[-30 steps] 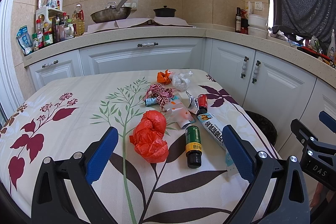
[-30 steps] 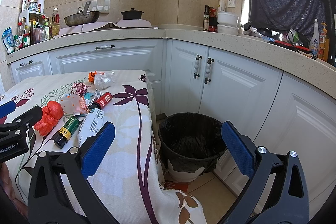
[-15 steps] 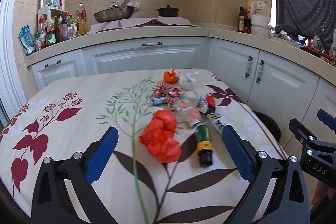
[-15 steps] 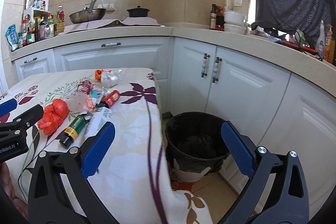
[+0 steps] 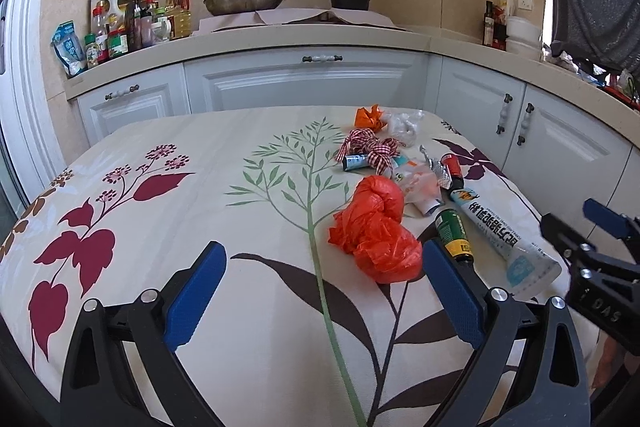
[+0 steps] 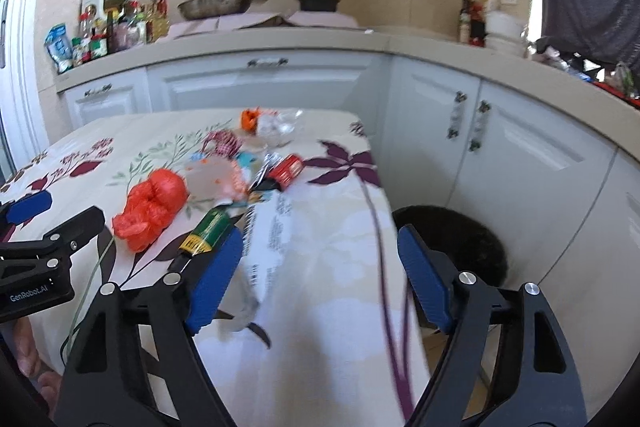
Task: Collect trash
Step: 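Grasp the orange plastic bag with the left tool while the right tool grasps the white tube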
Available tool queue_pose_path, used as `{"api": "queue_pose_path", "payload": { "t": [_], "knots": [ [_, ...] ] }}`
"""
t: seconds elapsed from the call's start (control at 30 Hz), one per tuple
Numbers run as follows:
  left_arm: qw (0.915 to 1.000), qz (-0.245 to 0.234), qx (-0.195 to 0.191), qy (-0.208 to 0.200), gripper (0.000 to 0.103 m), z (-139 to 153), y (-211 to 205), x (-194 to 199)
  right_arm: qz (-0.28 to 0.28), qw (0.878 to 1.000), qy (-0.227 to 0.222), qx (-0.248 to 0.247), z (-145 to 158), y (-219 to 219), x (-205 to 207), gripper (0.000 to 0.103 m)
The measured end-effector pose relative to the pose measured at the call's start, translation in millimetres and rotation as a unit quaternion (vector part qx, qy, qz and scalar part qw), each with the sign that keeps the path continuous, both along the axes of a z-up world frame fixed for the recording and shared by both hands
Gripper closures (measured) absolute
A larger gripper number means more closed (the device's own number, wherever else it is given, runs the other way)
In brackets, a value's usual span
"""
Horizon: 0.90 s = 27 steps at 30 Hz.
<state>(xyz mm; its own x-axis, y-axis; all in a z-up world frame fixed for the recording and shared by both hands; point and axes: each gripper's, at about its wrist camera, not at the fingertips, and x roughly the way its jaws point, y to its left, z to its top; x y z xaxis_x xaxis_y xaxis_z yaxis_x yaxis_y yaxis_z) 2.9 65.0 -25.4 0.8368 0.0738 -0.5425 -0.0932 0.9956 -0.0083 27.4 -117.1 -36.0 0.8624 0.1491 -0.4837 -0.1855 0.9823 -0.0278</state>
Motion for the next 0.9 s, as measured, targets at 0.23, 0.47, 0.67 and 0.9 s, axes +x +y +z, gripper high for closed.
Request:
{"api": "queue_pose_path", "payload": {
  "t": [0.23, 0.47, 0.67, 0.9],
  "knots": [
    [0.9999, -0.003, -0.008, 0.014, 0.032, -5.8, 3.8, 5.1, 0.023, 0.999, 0.030, -0.002, -10.0, 11.2, 8.6, 0.048],
    [0.9996, -0.020, -0.014, 0.016, 0.032, -6.1, 0.0, 5.1, 0.043, 0.998, 0.048, 0.002, -15.6, 16.6, 12.0, 0.071],
    [0.9987, -0.038, -0.026, 0.023, 0.032, -7.0, -7.8, 8.6, 0.051, 0.997, 0.056, 0.007, -17.7, 16.0, 12.0, 0.079],
    [0.9965, -0.051, -0.049, 0.045, 0.035, -11.9, -13.7, 19.5, 0.051, 0.997, 0.054, 0.020, -17.2, 7.8, 10.0, 0.080]
  ]
}}
